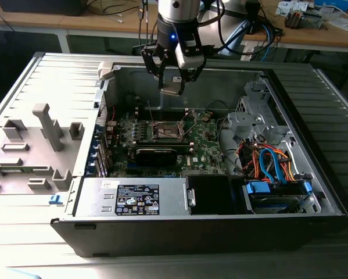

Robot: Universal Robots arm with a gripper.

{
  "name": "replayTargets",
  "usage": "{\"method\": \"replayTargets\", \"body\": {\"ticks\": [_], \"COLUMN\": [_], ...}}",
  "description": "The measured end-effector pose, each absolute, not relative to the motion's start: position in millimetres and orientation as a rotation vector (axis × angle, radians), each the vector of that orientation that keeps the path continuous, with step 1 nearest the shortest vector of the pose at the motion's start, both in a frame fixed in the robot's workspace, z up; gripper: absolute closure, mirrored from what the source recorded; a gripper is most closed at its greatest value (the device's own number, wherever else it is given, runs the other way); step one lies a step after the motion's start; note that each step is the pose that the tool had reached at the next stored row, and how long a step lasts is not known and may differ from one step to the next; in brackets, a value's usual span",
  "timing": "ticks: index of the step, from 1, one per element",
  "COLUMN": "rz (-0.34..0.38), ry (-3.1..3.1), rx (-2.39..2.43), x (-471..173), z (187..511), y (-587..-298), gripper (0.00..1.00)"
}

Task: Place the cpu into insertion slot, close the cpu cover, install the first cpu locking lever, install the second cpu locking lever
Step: 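Place the cpu into insertion slot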

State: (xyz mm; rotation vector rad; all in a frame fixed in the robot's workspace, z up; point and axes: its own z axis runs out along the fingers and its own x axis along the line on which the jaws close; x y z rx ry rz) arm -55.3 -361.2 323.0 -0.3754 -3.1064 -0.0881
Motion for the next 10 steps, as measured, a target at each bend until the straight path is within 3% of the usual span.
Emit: {"method": "replayTargets", "body": {"ticks": [10], "rz": [-0.088], "ry": [-3.102], "rx": [-0.419], "x": [-55.3], "z": [322.6], "y": [-361.2], "gripper": [0.45]}}
